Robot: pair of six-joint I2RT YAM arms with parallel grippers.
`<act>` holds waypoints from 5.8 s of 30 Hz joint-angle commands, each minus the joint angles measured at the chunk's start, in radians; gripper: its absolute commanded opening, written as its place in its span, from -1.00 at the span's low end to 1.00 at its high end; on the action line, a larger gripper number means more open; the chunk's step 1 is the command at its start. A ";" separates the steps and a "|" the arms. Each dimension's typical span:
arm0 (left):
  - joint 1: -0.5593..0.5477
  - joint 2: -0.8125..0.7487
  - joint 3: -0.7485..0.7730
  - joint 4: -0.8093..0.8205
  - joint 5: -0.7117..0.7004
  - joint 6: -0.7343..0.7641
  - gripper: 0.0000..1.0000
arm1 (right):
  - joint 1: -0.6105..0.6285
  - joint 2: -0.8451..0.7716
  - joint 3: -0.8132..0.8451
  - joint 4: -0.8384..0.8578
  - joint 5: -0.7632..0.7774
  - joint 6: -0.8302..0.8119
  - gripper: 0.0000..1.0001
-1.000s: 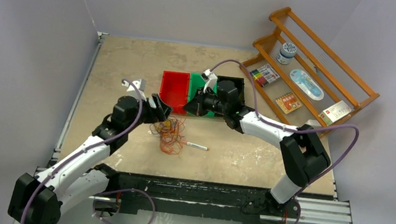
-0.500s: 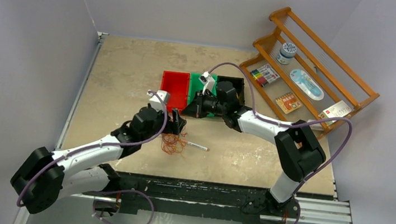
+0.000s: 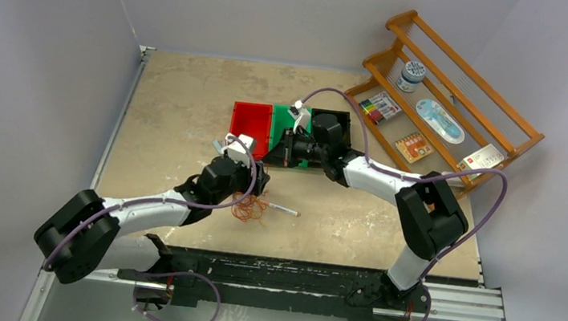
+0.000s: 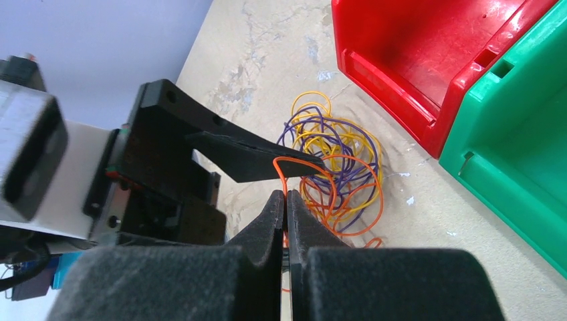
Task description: Untangle the cables
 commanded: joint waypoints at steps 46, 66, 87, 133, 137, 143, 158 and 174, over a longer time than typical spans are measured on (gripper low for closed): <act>-0.007 0.168 -0.139 0.175 -0.039 -0.096 -0.17 | -0.120 -0.643 0.200 -0.224 0.407 -0.256 -1.00; -0.006 0.066 -0.187 0.164 -0.111 -0.123 -0.08 | -0.120 -0.518 0.479 -0.299 0.540 -0.395 -1.00; 0.032 -0.257 0.078 -0.287 -0.228 -0.145 0.43 | -0.121 -0.285 0.476 -0.242 0.441 -0.390 -1.00; 0.260 -0.287 0.197 -0.539 -0.253 -0.187 0.43 | -0.121 -0.108 0.539 -0.181 0.366 -0.368 -1.00; 0.260 -0.292 0.191 -0.543 -0.256 -0.191 0.43 | -0.120 -0.117 0.537 -0.170 0.355 -0.357 -1.00; 0.260 -0.294 0.186 -0.544 -0.258 -0.192 0.42 | -0.120 -0.108 0.518 -0.158 0.343 -0.335 -1.00; 0.260 -0.275 0.185 -0.538 -0.256 -0.189 0.42 | -0.120 -0.043 0.410 -0.138 0.427 -0.334 -1.00; 0.260 -0.254 0.188 -0.534 -0.246 -0.192 0.41 | -0.122 0.000 0.378 -0.189 0.546 -0.372 -1.00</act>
